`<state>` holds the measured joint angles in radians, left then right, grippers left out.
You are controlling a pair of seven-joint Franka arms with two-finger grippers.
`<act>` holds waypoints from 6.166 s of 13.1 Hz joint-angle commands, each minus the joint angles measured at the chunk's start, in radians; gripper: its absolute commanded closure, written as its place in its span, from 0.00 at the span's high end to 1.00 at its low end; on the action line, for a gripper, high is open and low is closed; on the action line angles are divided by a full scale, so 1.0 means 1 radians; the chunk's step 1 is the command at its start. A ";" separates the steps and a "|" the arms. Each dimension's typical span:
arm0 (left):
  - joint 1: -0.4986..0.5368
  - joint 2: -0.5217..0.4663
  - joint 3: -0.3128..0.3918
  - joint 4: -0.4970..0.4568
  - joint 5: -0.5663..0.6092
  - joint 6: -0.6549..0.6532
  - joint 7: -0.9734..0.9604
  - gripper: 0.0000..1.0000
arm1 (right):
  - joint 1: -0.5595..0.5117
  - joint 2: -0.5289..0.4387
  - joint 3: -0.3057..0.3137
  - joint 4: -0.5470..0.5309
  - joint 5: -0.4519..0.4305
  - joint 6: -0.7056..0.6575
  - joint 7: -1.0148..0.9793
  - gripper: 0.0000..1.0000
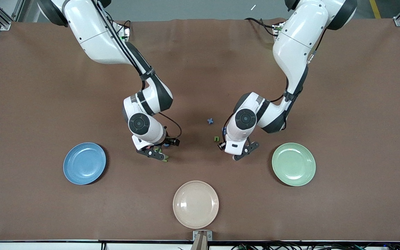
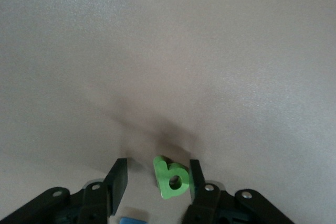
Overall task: Sort uppercase to blue plate, lowercase to green plate
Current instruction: 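Grasp the blue C with the right gripper while the left gripper grasps b, then release the C onto the blue plate while the left gripper drops b on green, then grasp the pink G with the right gripper while the left gripper grasps blue e, then place the G on the blue plate while the left gripper places e on green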
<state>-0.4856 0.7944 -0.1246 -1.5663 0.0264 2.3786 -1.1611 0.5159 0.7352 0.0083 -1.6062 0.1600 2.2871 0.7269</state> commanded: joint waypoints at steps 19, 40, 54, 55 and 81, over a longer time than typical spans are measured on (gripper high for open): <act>0.207 -0.147 0.028 0.008 0.112 -0.113 0.148 0.01 | -0.200 -0.034 0.007 0.049 -0.045 -0.158 -0.226 0.05; 0.285 -0.158 -0.171 -0.040 0.102 -0.266 0.040 0.70 | -0.430 -0.042 -0.015 0.052 -0.137 -0.149 -0.689 0.82; 0.078 -0.101 -0.171 -0.179 0.179 0.025 -0.135 0.53 | -0.226 -0.042 0.090 -0.070 -0.103 -0.063 -0.172 0.82; 0.079 -0.096 -0.171 -0.179 0.194 0.025 -0.135 0.53 | -0.228 -0.040 0.090 -0.077 -0.100 -0.051 -0.170 0.81; 0.518 -0.078 -0.159 0.037 0.254 -0.144 0.489 0.45 | -0.546 -0.031 0.074 0.100 -0.215 -0.161 -0.726 0.14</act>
<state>0.0384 0.7142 -0.2758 -1.5286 0.2670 2.2380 -0.6663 0.0045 0.6960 0.0652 -1.5033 -0.0323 2.1017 0.0806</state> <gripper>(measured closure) 0.670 0.581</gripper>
